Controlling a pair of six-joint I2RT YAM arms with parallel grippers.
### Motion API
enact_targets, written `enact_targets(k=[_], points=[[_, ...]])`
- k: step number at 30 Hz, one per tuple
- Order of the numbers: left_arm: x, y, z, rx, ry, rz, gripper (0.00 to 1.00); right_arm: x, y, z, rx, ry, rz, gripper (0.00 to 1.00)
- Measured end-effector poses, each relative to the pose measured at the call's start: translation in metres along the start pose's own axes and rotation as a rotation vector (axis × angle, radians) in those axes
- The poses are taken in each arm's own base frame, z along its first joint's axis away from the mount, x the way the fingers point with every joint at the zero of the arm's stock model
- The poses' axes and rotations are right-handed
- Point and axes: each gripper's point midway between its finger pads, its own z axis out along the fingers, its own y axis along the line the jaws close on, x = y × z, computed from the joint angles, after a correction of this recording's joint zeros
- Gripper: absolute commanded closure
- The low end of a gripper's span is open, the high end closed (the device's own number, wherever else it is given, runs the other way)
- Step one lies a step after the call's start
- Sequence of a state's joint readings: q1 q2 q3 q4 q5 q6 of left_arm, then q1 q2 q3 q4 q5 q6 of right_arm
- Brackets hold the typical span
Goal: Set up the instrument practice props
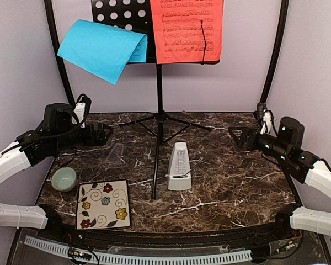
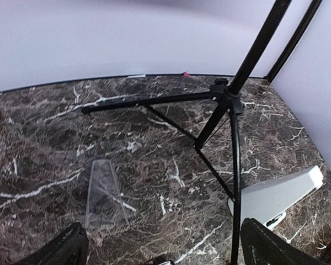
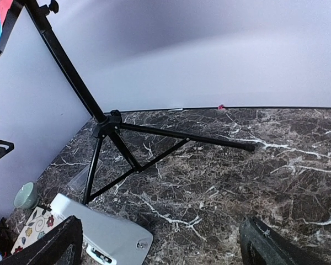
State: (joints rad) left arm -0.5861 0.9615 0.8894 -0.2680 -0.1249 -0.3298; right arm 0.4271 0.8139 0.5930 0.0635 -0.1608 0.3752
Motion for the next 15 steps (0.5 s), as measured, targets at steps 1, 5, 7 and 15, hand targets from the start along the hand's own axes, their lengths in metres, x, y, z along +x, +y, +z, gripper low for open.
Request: enact_targets(k=[1,5,7,15], points=[[0.006,0.004,0.000,-0.021,0.022,-0.015,0.01,0.005,-0.001,-0.002,0.000,0.005,0.003,0.00],[0.024,0.018,-0.002,-0.089,0.084,-0.080,0.01,0.023,-0.006,-0.007,-0.001,0.018,0.018,0.00],[0.035,0.025,-0.003,-0.120,0.101,-0.117,0.01,0.032,-0.009,-0.010,0.003,0.027,0.029,0.00],[0.094,0.053,-0.004,-0.215,0.187,-0.194,0.01,0.071,-0.023,-0.016,0.029,0.071,0.071,0.00]])
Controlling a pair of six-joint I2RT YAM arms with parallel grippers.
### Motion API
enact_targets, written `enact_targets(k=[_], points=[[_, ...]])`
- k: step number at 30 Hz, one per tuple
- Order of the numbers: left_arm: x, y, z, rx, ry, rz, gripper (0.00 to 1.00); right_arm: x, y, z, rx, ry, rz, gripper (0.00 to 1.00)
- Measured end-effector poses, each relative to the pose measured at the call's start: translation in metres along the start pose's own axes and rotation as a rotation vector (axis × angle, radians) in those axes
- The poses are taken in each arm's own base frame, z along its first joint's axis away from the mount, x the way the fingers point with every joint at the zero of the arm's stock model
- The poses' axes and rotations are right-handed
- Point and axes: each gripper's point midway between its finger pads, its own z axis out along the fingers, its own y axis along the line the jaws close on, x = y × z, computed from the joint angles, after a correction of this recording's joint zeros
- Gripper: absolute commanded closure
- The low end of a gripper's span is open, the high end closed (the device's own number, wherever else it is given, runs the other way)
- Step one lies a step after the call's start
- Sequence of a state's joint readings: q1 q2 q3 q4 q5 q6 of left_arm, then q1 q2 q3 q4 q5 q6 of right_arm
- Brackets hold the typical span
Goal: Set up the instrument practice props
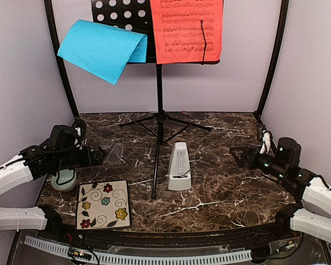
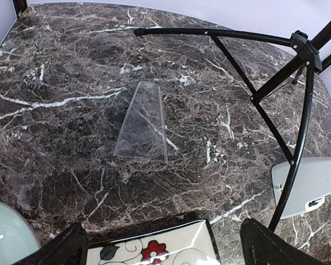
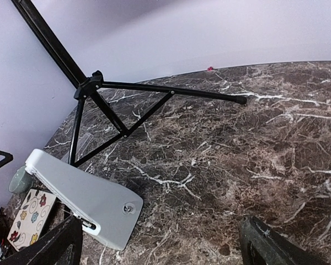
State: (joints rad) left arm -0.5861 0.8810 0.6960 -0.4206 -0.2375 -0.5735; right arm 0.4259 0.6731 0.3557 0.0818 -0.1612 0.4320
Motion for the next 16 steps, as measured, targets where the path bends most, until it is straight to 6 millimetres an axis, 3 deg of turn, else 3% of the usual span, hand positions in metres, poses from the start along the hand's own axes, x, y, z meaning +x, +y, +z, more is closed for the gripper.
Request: enact_targets(k=[7,16], points=[[0.020,0.007,0.016,-0.038,0.069,-0.032,0.01,0.017,-0.008,0.001,0.018,0.028,0.028,0.00],[0.024,0.005,0.025,-0.042,0.092,-0.054,0.01,0.016,-0.010,-0.001,0.025,0.020,0.031,0.00]])
